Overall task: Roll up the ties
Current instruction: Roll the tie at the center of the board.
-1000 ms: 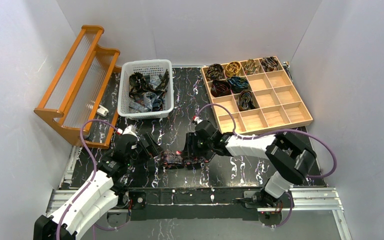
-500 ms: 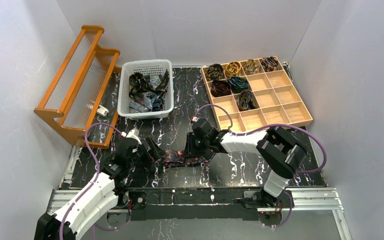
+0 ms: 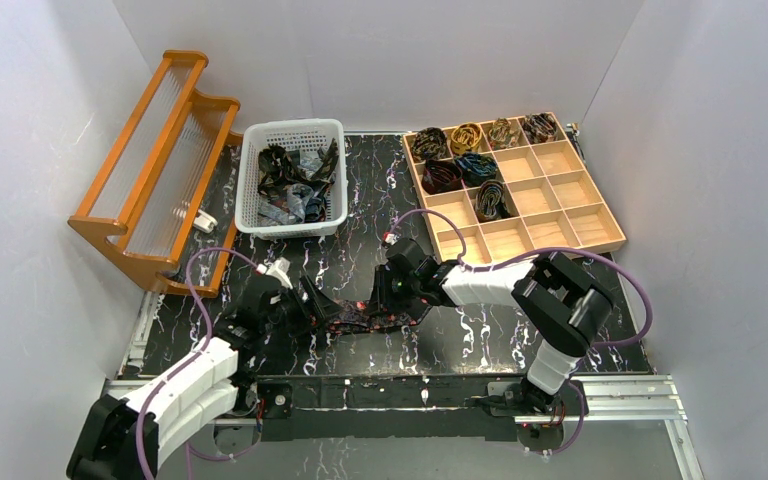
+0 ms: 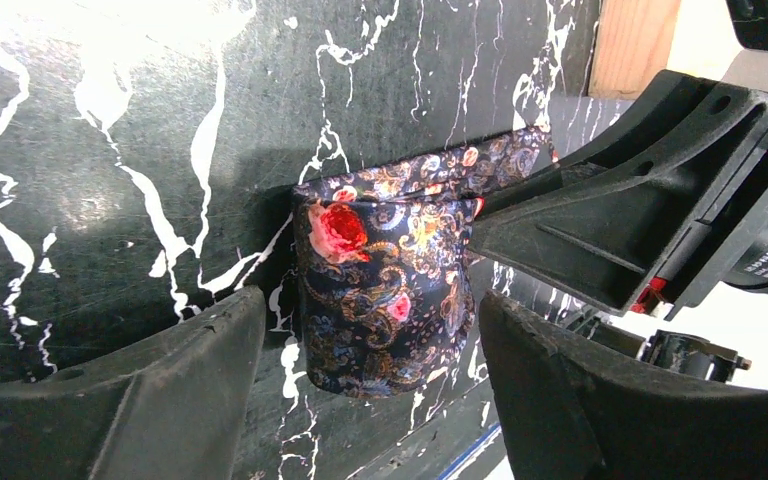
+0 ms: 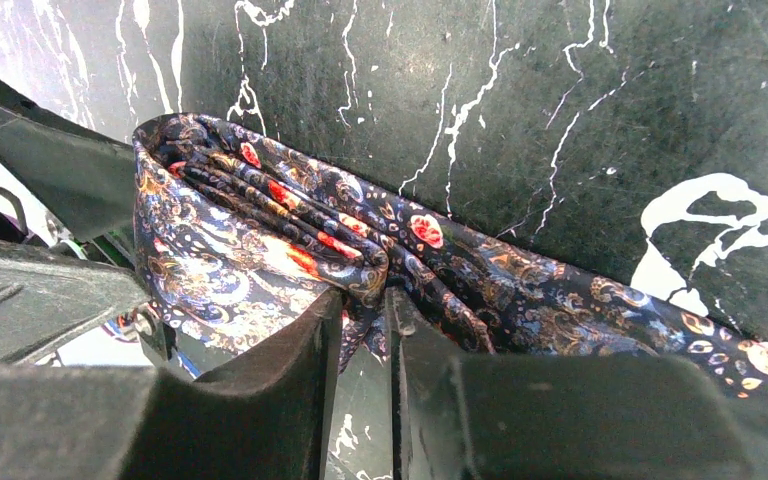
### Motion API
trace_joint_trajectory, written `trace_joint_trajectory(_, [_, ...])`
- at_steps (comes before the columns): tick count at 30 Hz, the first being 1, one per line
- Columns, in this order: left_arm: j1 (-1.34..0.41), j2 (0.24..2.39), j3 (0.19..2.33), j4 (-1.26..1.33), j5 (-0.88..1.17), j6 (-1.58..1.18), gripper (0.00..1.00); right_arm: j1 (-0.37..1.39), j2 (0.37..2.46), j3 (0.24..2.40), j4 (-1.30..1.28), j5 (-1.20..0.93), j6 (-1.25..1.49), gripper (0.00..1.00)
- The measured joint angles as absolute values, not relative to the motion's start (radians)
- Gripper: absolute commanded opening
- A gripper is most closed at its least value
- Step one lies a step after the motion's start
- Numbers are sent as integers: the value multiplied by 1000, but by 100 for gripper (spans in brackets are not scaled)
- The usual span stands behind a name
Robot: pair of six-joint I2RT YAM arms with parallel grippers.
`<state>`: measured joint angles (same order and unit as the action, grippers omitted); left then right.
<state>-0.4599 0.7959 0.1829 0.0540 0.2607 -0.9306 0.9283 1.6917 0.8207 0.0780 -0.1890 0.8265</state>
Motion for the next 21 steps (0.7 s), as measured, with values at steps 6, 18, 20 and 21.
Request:
trace_joint_trajectory(6, [-459,823,154,123,306,-947,70,924,1698,817,91,-199,828,26])
trace_joint_trajectory(18, [-459,904,119,270,341,-996,58,922,1699,800,126,-206,834,24])
trace_joint_trajectory(20, [-459,909,114,283,339,-1003,54,922,1700,796,133,-207,834,24])
trace_joint_trajectory(21, [-459,911,110,289,337,-1007,51,922,1700,795,136,-208,835,24])
